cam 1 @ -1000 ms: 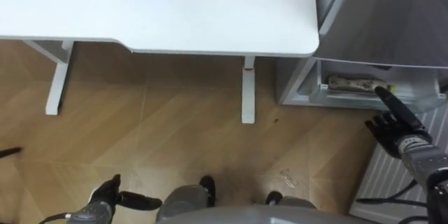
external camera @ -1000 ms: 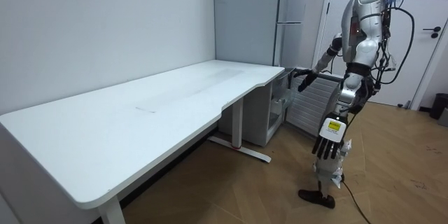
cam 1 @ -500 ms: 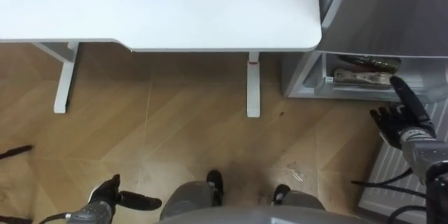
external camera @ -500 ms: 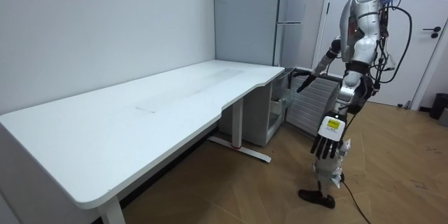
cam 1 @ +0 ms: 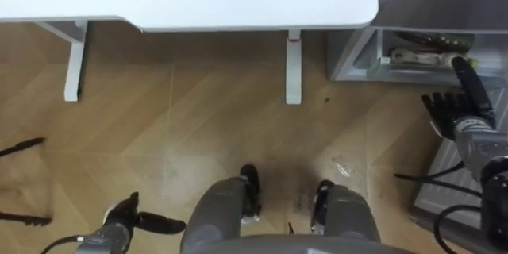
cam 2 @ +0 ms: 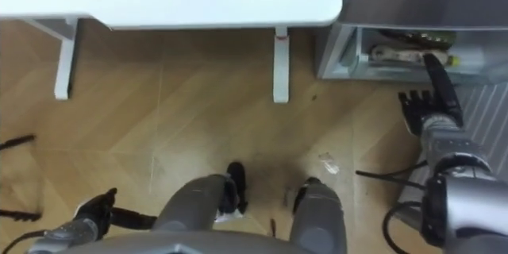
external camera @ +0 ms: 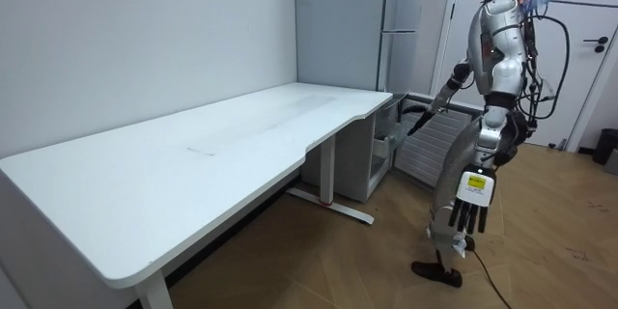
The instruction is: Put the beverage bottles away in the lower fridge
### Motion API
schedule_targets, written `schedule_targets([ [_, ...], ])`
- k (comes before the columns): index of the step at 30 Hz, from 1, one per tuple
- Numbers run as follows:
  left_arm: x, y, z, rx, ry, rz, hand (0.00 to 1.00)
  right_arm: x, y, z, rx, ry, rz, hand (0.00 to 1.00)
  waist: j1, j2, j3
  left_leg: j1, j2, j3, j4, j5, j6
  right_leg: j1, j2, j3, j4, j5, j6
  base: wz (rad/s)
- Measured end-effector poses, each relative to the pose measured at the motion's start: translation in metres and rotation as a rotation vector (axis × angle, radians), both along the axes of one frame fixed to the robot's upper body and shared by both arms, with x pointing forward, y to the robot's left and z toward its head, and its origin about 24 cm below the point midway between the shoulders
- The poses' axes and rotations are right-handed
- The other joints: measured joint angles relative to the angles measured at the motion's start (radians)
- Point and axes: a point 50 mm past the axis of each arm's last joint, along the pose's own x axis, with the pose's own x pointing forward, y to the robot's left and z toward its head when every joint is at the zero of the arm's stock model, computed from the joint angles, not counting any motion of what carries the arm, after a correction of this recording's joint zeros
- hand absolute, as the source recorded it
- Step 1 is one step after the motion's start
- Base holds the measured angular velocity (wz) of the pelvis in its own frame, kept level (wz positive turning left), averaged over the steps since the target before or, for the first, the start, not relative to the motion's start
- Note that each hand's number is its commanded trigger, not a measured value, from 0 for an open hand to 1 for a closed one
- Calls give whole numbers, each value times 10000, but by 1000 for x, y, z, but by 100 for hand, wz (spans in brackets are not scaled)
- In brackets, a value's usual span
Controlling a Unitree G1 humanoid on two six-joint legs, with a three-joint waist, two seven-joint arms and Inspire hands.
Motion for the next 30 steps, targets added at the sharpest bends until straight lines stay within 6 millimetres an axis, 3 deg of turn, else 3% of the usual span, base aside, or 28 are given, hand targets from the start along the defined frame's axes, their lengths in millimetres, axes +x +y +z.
schedule_targets([
  [4, 5, -1, 0, 343, 53, -79, 0, 7, 1, 5, 187, -131, -328, 0, 238, -214, 16, -1697, 119, -24, 1711, -520, -51, -1720, -134, 160, 1876, -609, -153, 3],
  [8, 8, -7, 0, 354, 97, -586, 0, 17, 0, 14, -1, -271, -243, 0, 224, -230, 2, -3136, 114, -366, 3214, -852, -89, -2871, -306, -31, 3298, -1085, -299, 21],
  [13, 15, -11, 1, 263, -17, -726, 0, 29, -1, 26, -601, -358, 290, 0, 318, -375, -1, -4456, 57, -369, 4809, -1352, -55, -4144, -613, 133, 4988, -1703, -279, 11],
  [19, 24, -13, 4, 148, -516, -659, 0, 51, -1, 52, -944, -1300, 621, 0, 418, -606, -8, -5513, -84, -345, 5845, -1554, 11, -5174, -938, 273, 6168, -2120, -285, 9],
  [23, 25, -12, 6, 146, -600, -660, 0, 64, 0, 67, -1056, -1411, 655, 0, 395, -836, 0, -5915, -106, -380, 6298, -1659, 50, -5524, -980, 325, 6608, -2233, -246, 5],
  [30, 21, -12, 6, 75, -900, -691, 0, 74, 5, 82, -1135, -1223, 587, 0, 435, -906, 0, -6209, -95, -293, 6781, -1887, 117, -5859, -965, 561, 7010, -2373, -191, -6],
])
